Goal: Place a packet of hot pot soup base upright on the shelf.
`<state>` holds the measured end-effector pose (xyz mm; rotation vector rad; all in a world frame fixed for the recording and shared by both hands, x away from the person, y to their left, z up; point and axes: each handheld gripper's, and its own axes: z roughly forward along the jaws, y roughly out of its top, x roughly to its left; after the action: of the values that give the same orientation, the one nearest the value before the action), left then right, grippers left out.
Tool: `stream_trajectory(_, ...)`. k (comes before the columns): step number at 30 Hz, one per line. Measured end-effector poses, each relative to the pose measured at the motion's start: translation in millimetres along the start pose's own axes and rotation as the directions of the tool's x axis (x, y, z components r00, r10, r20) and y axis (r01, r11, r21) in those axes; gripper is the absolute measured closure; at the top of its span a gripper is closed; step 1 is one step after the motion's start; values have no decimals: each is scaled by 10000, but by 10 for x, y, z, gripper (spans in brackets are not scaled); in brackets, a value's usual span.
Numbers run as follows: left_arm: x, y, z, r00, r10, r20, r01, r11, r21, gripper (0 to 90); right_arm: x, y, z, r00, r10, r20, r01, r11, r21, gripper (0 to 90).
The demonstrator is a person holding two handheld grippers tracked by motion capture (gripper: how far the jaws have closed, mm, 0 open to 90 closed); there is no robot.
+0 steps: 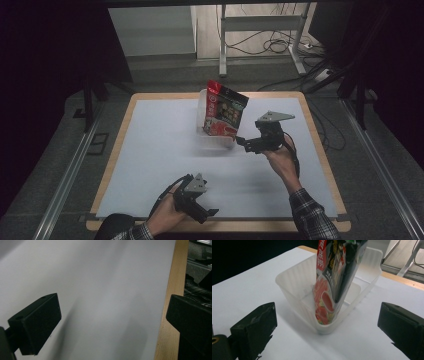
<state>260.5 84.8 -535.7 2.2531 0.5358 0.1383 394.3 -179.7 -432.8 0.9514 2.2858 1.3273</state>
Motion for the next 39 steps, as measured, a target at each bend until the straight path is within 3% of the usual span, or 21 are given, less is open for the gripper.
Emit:
stream_trajectory(11, -2, 4, -17, 10000, 82, -11, -82, 9999, -69, 0, 83, -106, -66, 9992, -344, 188, 338, 9989, 315, 25)
stream_trajectory(12, -19, 4, -8, 9999, -121, 21, 121, 9994, -310, 0, 92, -124, -90, 9992, -350, 206, 344, 9990, 269, 25)
stream_trajectory(15, -17, 4, -13, 10000, -70, 20, 71, 9994, -337, 0, 101, -143, -111, 9992, -336, 221, 329, 9989, 323, 25)
stream_trajectory(16, 1, 5, -30, 9997, 230, -41, -230, 9996, -135, 0, 111, -166, -133, 9990, -362, 262, 353, 9987, 366, 25)
stream_trajectory(17, 1, 5, -30, 9997, 230, -41, -230, 9996, -135, 0, 117, -179, -142, 9990, -371, 261, 360, 9986, 400, 25)
stream_trajectory(19, 1, 3, -33, 9997, 226, -82, -228, 9995, -203, 0, 128, -205, -162, 9986, -424, 312, 409, 9980, 474, 25)
stream_trajectory(20, -9, 0, -25, 10000, 6, -90, -11, 9990, -457, 0, 134, -216, -173, 9983, -456, 350, 438, 9978, 505, 25)
stream_trajectory(24, 0, -3, -34, 10000, 45, -87, -49, 9985, -538, 0, 156, -250, -218, 9977, -515, 444, 492, 9975, 500, 26)
stream_trajectory(26, 3, -4, -36, 10000, 56, -77, -60, 9984, -567, 0, 168, -262, -242, 9979, -480, 443, 458, 9978, 478, 27)
stream_trajectory(27, 22, -3, -52, 9995, 308, -94, -311, 9988, -365, 0, 168, -262, -242, 9979, -480, 443, 458, 9978, 478, 27)
stream_trajectory(39, 20, -6, -52, 9998, 217, 14, -216, 9972, -711, 0, 210, -396, -396, 9981, -413, 448, 391, 9980, 492, 37)
